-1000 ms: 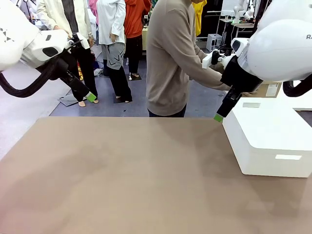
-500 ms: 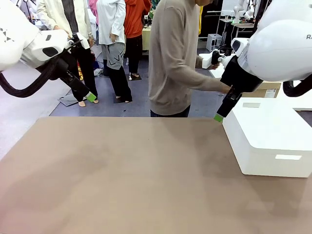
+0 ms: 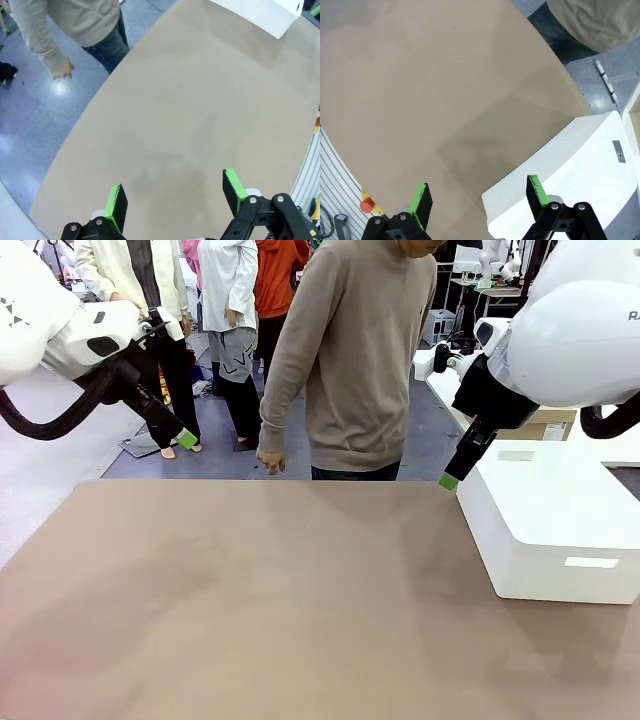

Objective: Pack the shoes into the box.
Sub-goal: Press down on the lid of the Shoes Box.

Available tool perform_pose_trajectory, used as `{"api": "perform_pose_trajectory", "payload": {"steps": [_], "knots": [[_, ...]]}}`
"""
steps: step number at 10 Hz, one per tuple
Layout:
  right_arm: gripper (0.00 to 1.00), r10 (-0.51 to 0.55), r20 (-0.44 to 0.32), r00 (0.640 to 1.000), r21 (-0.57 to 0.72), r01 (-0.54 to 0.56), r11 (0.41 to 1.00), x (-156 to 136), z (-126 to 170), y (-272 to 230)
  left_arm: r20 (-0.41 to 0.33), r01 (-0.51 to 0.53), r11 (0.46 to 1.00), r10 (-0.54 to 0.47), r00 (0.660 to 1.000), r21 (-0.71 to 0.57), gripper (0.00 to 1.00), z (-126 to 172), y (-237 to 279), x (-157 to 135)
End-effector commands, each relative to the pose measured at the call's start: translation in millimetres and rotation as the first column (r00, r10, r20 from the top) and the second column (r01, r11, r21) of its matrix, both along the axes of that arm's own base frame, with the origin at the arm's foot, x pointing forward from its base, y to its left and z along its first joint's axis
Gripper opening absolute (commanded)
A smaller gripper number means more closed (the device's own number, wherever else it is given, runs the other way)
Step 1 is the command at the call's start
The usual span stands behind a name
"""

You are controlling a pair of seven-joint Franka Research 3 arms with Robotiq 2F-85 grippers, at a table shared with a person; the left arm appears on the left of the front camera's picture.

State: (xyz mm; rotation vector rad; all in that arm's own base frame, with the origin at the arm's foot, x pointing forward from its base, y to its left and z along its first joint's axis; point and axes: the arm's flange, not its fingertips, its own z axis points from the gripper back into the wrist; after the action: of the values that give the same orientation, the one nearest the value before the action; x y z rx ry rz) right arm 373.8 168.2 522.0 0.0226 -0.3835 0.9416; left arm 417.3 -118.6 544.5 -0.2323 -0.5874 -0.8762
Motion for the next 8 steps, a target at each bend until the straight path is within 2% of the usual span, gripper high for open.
{"api": "perform_pose_trajectory", "payload": {"steps": [1,8], "knots": [[1.0,-0.009,-0.002,1.0,0.001,0.009,1.0,2.5,1.1,0.7,0.003,-0.012,1.0,0.012,1.0,0.011,1.0,1.1,0.8,1.4],[1.0,-0.009,-0.002,1.0,0.001,0.009,1.0,2.5,1.1,0.7,0.003,-0.012,1.0,0.012,1.0,0.011,1.0,1.1,0.8,1.4]]}}
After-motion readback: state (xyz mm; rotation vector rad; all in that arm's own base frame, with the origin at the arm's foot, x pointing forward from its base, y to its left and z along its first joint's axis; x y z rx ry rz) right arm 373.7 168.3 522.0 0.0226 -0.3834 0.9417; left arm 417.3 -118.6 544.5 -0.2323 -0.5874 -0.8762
